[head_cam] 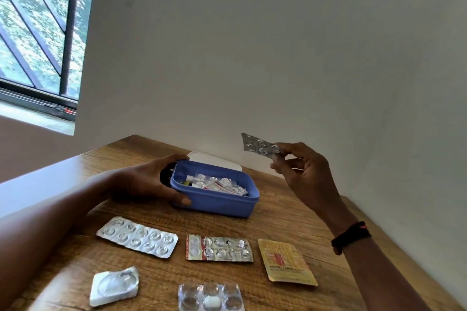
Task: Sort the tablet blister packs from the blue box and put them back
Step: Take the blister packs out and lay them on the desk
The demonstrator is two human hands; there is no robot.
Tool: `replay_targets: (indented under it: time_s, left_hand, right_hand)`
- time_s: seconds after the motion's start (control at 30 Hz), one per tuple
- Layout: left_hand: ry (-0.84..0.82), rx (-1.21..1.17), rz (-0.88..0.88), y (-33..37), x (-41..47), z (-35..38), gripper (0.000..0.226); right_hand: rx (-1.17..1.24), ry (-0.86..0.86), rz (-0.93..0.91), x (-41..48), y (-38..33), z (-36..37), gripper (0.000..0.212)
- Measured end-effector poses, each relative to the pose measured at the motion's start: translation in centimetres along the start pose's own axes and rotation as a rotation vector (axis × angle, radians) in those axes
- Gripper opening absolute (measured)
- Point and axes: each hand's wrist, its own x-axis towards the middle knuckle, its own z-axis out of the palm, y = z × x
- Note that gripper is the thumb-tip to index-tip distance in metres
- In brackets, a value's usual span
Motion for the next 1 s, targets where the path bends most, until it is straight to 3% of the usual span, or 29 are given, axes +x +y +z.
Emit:
replay_targets:
  time_s: [0.13, 0.4, 0.57, 0.7, 0.83, 1.0]
  left_hand:
    - [0.009, 0.008, -0.005, 0.1, -0.1, 0.1, 0.125]
    - [0.061, -0.032, 0.038, 0.0, -0.3, 0.4, 0.122]
    - [0.045, -0.043, 0.067, -0.4, -0.1, 0.4, 0.115]
    - [0.028, -0.073, 0.080, -0.4, 0.0, 0.4, 0.077]
    - [0.035, -0.065, 0.066, -0.3, 0.0, 0.4, 0.094]
    - [0.013, -0.030, 0.034, 0.0, -0.1, 0.3, 0.106]
  right_hand:
    - [0.062, -0.046, 0.110, 0.2, -0.3, -0.9, 0.004]
    - [0.333, -0.375, 0.354, -1.1, -2.5, -4.3, 0.047]
    - [0.208, -0.631, 0.428, -4.4, -3.8, -6.1, 0.036]
    - [0.126, -0.796, 0.514, -7.3, -4.4, -8.0, 0.028]
    - [-0.025, -0.936, 0.528, -9.6, -4.7, -7.9, 0.019]
    - [-0.167, -0.861, 0.480, -10.1, -4.8, -7.4, 0.028]
